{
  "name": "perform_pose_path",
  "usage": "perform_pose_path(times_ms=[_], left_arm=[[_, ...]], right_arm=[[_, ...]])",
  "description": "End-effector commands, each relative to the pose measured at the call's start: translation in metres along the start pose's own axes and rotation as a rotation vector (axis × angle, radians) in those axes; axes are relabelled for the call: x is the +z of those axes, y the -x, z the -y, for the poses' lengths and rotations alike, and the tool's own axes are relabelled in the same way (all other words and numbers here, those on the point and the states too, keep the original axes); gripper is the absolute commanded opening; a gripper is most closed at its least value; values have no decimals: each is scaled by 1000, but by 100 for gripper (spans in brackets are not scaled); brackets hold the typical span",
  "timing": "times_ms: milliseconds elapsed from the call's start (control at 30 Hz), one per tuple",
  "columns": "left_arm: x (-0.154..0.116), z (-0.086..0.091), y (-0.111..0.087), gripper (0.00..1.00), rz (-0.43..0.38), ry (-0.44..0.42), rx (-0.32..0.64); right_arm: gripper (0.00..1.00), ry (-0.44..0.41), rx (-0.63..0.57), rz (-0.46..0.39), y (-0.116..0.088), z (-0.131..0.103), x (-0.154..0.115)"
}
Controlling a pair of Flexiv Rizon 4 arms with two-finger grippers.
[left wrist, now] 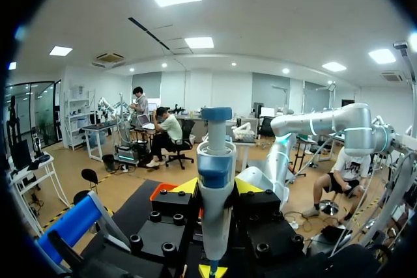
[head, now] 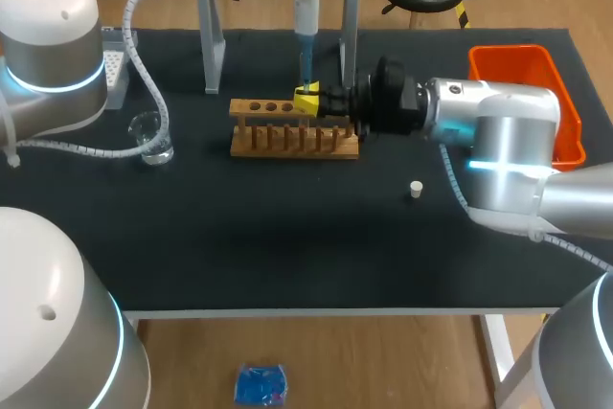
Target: Invert the test tube, pick up the pipette, mount the tip to pipette, aspirate from beaker and dispense into the tube, eject the tip, return the pipette, and cap with the stopper.
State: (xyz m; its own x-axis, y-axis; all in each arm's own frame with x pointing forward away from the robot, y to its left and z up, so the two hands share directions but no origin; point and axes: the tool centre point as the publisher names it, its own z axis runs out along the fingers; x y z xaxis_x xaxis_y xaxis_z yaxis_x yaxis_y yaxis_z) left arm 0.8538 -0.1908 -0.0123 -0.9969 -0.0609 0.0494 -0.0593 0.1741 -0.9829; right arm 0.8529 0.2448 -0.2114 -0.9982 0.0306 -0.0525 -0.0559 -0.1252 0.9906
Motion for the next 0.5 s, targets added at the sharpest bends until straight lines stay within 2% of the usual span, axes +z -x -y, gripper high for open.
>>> perform_pose_path(times_ms=[33,500], left_arm=[[1,-7,-1,0,1,1,-2],[1,-7,-1,0,1,1,-2]], right_arm=[[0,-1,-6,2,2,-13,1],[0,0,-26,-1,4,-26,2]])
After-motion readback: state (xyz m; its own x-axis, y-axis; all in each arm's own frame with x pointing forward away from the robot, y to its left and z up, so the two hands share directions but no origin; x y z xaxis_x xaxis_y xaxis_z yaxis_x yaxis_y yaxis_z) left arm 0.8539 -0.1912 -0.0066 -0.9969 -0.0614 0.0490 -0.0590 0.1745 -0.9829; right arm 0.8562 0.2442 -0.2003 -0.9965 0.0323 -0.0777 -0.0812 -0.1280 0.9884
